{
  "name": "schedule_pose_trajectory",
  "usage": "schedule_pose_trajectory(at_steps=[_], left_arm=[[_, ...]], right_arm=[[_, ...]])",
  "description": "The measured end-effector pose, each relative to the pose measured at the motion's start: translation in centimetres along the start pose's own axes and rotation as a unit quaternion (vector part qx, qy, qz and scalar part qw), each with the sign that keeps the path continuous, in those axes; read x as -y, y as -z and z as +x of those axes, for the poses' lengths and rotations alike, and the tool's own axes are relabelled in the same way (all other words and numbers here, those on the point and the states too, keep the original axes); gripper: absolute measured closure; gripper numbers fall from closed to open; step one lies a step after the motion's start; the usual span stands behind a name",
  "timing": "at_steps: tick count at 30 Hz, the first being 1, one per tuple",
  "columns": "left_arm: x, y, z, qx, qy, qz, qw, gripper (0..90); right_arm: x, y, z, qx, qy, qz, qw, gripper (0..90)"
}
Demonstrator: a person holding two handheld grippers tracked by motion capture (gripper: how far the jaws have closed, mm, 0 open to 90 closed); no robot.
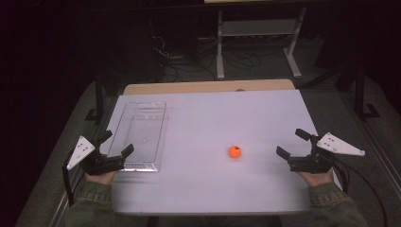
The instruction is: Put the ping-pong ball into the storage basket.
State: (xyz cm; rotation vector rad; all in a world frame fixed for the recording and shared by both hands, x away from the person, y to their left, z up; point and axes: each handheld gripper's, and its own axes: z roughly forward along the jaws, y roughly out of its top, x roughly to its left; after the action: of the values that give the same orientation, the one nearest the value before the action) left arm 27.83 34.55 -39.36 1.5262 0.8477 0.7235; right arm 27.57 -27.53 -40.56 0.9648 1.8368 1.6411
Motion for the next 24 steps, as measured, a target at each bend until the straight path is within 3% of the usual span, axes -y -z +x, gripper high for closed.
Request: schedule_pose_trajectory(at_steps=[8,16,24], left_arm=[[-0.05,0.04,-0.22,-0.002,-0.004,0.003,1.0,0.0],[-0.24,-0.04,-0.29,0.002,0.006,-0.004,1.0,0.0],[-0.86,-0.2,-0.63,0.0,-0.007,0.001,1.0,0.0]], right_arm=[[0.04,0.24,0.03,0.005,0.0,-0.001,1.0,0.0],[0.15,0.25,-0.24,0.007,-0.005,-0.001,1.0,0.0],[0.15,0.2,-0.42,0.006,-0.012,-0.004,0.9999,0.0]])
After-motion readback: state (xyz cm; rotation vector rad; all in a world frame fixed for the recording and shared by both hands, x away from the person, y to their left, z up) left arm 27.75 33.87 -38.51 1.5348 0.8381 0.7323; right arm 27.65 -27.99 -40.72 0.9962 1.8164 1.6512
